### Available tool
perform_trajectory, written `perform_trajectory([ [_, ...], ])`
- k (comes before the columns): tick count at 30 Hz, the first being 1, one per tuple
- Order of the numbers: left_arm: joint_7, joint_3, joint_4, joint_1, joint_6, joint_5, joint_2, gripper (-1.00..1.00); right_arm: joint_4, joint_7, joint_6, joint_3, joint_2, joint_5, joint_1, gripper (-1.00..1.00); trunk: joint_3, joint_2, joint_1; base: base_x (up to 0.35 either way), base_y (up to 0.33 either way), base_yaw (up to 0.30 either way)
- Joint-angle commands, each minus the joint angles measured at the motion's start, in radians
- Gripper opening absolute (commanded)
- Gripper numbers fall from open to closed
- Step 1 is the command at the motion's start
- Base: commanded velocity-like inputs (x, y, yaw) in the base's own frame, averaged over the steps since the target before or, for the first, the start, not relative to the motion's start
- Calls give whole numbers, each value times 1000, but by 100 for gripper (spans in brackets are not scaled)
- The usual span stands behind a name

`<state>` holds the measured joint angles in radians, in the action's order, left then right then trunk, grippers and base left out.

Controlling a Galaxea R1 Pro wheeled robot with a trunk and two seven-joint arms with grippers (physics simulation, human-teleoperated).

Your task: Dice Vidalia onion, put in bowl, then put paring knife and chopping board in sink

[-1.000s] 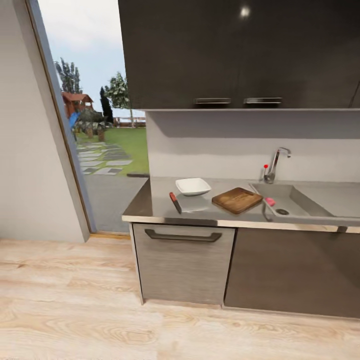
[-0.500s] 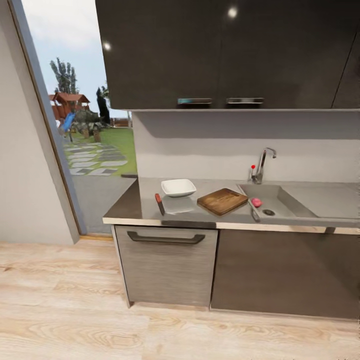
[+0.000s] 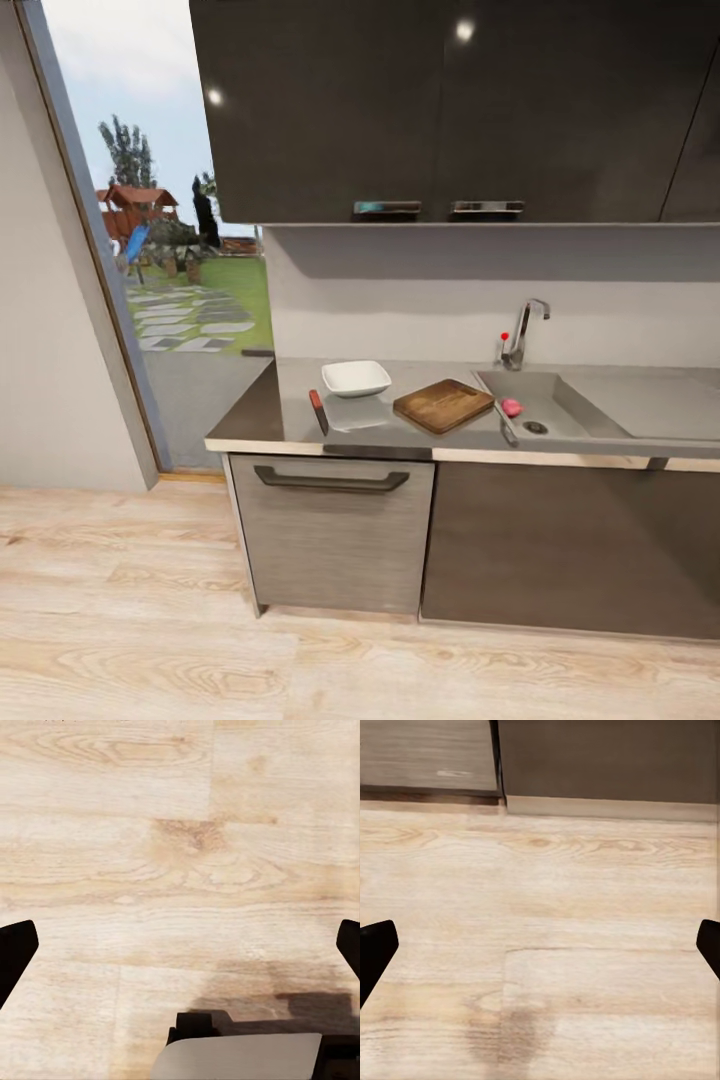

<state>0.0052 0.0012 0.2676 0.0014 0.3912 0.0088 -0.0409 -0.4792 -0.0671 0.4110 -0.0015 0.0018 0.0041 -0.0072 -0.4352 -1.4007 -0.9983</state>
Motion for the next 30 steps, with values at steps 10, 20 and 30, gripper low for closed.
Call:
perform_trajectory([
  [10, 1, 2, 2, 0, 1, 2, 1, 100, 1, -3, 3, 0, 0, 1, 0, 100, 31, 70, 38, 0, 0, 0],
  [20, 1, 2, 1, 0, 0, 2, 0, 100, 0, -2, 3, 0, 0, 1, 0, 100, 62, 140, 77, 0, 0, 0],
  [30, 1, 2, 1, 0, 1, 2, 0, 100, 0, -2, 3, 0, 0, 2, 0, 100, 93, 210, 115, 0, 0, 0],
])
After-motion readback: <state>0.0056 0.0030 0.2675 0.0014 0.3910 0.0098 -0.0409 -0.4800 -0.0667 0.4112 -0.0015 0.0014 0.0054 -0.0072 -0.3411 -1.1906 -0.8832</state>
